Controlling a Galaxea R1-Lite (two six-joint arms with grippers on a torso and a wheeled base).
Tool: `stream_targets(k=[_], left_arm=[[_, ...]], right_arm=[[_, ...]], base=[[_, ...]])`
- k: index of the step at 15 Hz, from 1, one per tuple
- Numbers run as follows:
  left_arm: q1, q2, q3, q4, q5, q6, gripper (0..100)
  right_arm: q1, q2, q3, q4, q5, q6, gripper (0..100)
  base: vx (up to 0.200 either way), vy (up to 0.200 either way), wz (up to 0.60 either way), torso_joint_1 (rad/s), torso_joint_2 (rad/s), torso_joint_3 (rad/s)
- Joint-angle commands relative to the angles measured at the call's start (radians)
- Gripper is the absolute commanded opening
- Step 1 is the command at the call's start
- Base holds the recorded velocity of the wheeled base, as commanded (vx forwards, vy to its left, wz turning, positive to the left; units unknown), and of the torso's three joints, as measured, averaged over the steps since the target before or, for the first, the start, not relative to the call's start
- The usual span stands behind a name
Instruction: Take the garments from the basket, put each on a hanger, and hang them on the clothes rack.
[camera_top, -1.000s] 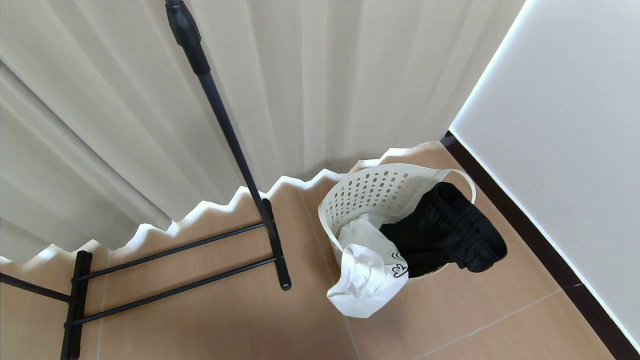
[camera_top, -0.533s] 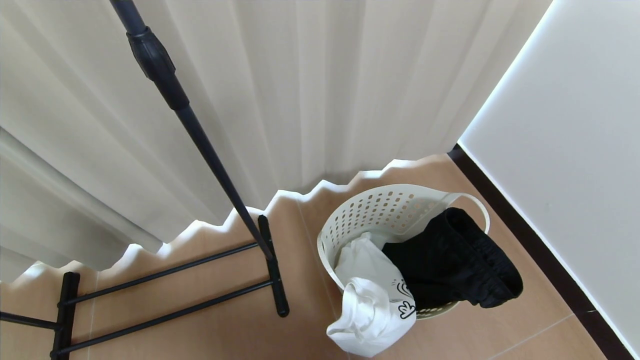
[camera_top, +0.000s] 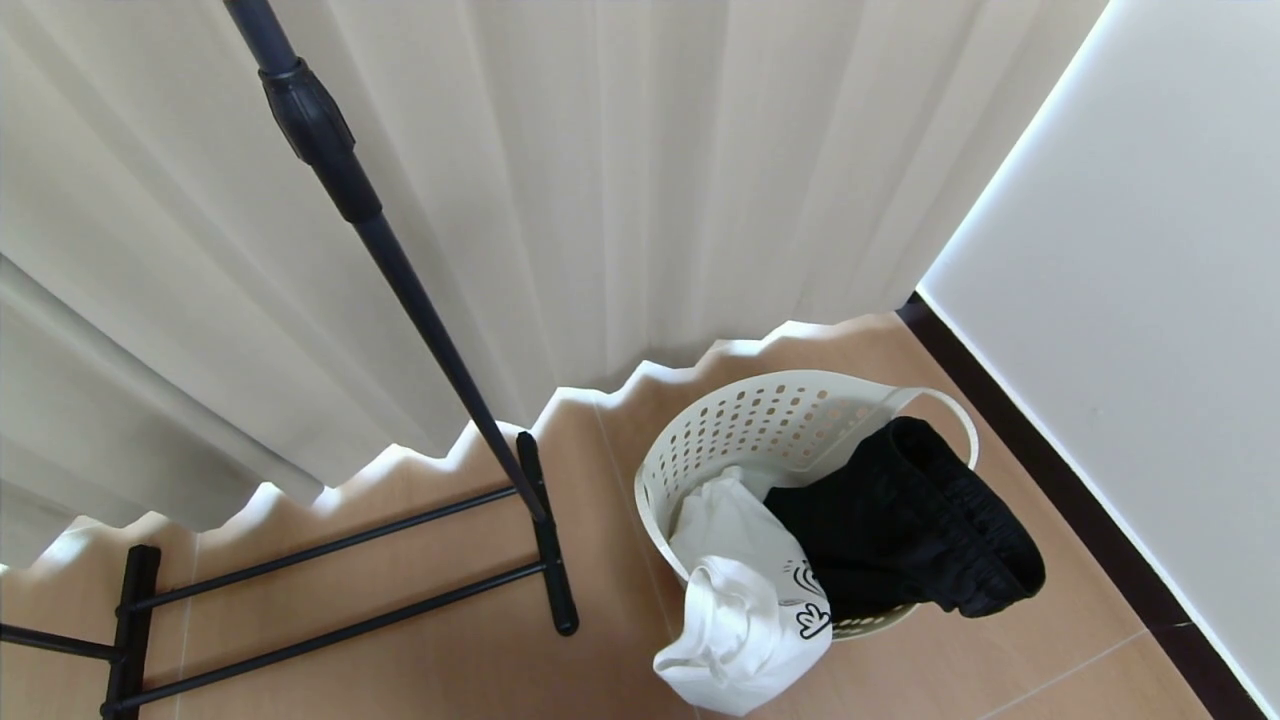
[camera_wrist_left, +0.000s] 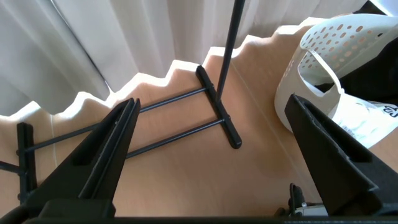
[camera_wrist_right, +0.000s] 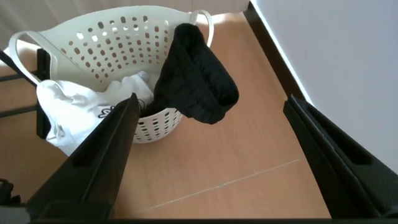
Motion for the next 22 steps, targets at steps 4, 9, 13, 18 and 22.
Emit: stream_targets(k=[4,9,13,18,22], left_arm=[[0.000,0.001,0.000,0.000,0.000,0.000,100],[0.000,0.001,0.000,0.000,0.000,-0.002,100],[0.000,0.001,0.000,0.000,0.000,-0.002,100],[0.000,0.001,0.000,0.000,0.000,-0.002,100],[0.000,0.001,0.000,0.000,0.000,0.000,100]], right_arm=[[0.090,0.636,-0.297,0.030,0.001,0.079,100],[0.090,1.337,-0.742,-0.051,-0.005,-0.248,100],[0.086,1.719,-1.119,-0.062,-0.031,-0.722,100],[0.087,1.993,-1.350,-0.065,-0.183,-0.917,100],[0.087,2.049,-1.386,-0.068,-0.185,-0.917,100]], base=[[0.000,0.000,0.00,0.000,0.00,0.000],[0.000,0.000,0.00,0.000,0.00,0.000],[0.000,0.000,0.00,0.000,0.00,0.000],[0.000,0.000,0.00,0.000,0.00,0.000],[0.000,0.000,0.00,0.000,0.00,0.000]])
